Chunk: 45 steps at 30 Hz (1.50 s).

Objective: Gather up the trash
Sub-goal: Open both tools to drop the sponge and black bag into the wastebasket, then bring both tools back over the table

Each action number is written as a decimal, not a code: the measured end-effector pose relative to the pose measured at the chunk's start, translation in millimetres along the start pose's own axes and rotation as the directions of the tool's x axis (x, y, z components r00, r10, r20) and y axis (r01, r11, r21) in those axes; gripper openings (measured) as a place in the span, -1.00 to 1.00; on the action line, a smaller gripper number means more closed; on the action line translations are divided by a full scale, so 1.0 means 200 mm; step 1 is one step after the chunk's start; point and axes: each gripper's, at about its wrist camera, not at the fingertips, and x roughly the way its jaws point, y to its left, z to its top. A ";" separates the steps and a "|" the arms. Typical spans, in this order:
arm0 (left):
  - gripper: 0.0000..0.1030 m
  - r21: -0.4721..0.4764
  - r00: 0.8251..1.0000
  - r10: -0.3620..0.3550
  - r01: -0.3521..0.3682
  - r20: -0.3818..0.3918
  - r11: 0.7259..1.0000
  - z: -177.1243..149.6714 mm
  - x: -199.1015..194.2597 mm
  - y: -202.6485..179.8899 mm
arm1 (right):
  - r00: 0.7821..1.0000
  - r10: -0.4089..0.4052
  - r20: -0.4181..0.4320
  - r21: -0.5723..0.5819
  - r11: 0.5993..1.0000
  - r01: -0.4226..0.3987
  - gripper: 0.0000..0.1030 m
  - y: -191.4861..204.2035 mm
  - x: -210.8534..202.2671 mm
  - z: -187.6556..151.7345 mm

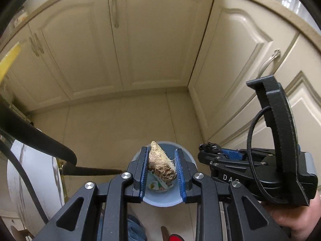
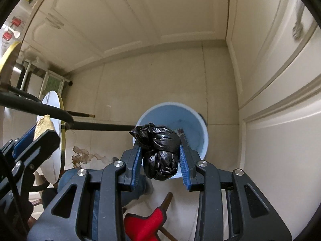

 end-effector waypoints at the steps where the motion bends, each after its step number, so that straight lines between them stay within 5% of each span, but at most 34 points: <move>1: -0.56 -0.004 1.000 -0.002 0.002 -0.013 1.000 0.01 0.03 0.00 | 1.000 0.001 -0.007 0.002 1.000 -0.001 -0.38 -0.01 0.02 0.00; 7: -0.54 -0.024 0.998 -0.023 0.022 -0.056 0.999 0.07 0.14 0.04 | 0.999 0.007 -0.031 0.011 1.000 -0.006 -0.36 -0.02 0.09 0.00; 10: -0.14 -0.023 0.998 -0.012 0.011 -0.063 1.000 0.10 0.18 0.04 | 0.999 0.002 -0.040 0.013 1.000 -0.002 -0.29 -0.02 0.11 0.01; 12: 0.15 -0.022 0.999 0.008 -0.009 -0.049 1.000 0.09 0.18 0.05 | 0.999 -0.004 -0.042 0.019 1.000 0.004 -0.13 -0.02 0.12 0.01; 16: 0.26 -0.025 0.999 0.018 -0.019 -0.042 1.000 0.12 0.21 0.04 | 0.999 -0.007 -0.032 0.027 1.000 0.008 0.15 -0.03 0.12 0.00; 22: 0.41 -0.019 0.999 0.042 -0.042 -0.012 0.999 0.08 0.18 0.02 | 1.000 -0.029 0.004 0.037 0.999 0.029 1.00 -0.03 0.08 -0.01; 34: 0.60 0.034 0.988 0.074 -0.079 0.136 0.996 -0.13 -0.14 -0.11 | 0.990 -0.041 0.132 0.101 0.994 0.028 1.00 -0.03 -0.22 -0.06; 41: 0.82 -0.020 0.929 0.128 -0.129 0.348 0.991 -0.31 -0.57 -0.09 | 0.950 0.024 0.312 0.026 0.999 -0.034 1.00 0.17 -0.66 -0.05; 45: 0.94 -0.078 0.867 0.210 -0.195 0.453 0.978 -0.44 -0.86 -0.02 | 0.911 0.075 0.406 -0.056 0.997 -0.057 1.00 0.38 -0.90 -0.07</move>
